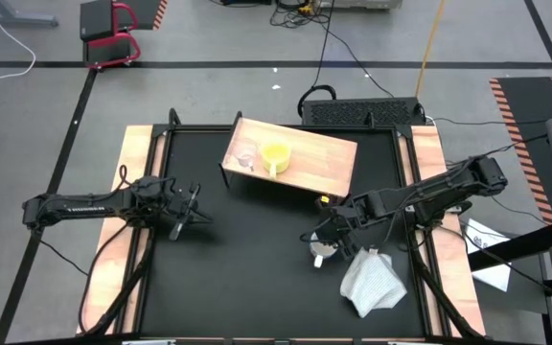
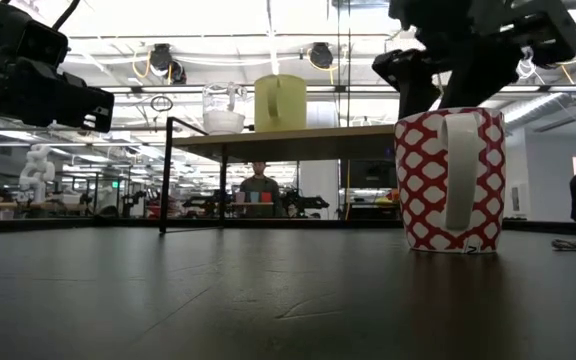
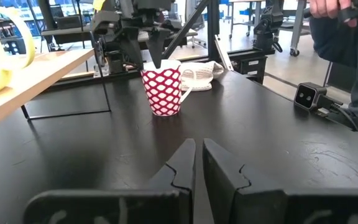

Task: Stack small to large cups/mugs on shelf
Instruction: Put the red mug on the shelf

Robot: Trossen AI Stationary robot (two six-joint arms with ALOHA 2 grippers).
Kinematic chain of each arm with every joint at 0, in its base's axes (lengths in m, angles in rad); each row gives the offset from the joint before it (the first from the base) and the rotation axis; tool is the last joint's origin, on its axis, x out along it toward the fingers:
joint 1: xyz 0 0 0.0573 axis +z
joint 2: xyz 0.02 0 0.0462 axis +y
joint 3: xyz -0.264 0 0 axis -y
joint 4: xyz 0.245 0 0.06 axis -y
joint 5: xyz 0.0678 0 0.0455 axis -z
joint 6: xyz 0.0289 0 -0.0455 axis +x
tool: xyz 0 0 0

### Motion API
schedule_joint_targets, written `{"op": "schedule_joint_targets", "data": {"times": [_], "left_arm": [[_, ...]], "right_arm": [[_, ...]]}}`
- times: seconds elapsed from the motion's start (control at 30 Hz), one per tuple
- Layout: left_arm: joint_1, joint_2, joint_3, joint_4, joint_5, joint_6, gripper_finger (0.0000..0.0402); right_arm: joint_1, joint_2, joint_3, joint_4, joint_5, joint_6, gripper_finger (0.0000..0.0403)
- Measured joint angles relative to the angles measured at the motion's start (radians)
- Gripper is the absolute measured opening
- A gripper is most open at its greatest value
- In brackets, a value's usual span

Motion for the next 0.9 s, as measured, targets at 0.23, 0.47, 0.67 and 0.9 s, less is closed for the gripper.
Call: {"op": "schedule_joint_targets", "data": {"times": [0.23, 0.47, 0.67, 0.9], "left_arm": [[0.000, 0.000, 0.000, 0.000, 0.000, 0.002, 0.0033], [0.000, 0.000, 0.000, 0.000, 0.000, 0.003, 0.0033], [0.000, 0.000, 0.000, 0.000, 0.000, 0.003, 0.0033], [0.000, 0.000, 0.000, -0.001, 0.000, 0.003, 0.0033]], "right_arm": [[-0.003, 0.025, 0.000, -0.001, 0.000, -0.002, 0.0183], [-0.003, 0.025, 0.000, -0.001, 0.000, -0.002, 0.0183], [-0.003, 0.025, 0.000, -0.005, 0.000, -0.001, 0.0183], [-0.003, 0.024, 0.000, -0.005, 0.000, 0.001, 0.0174]]}}
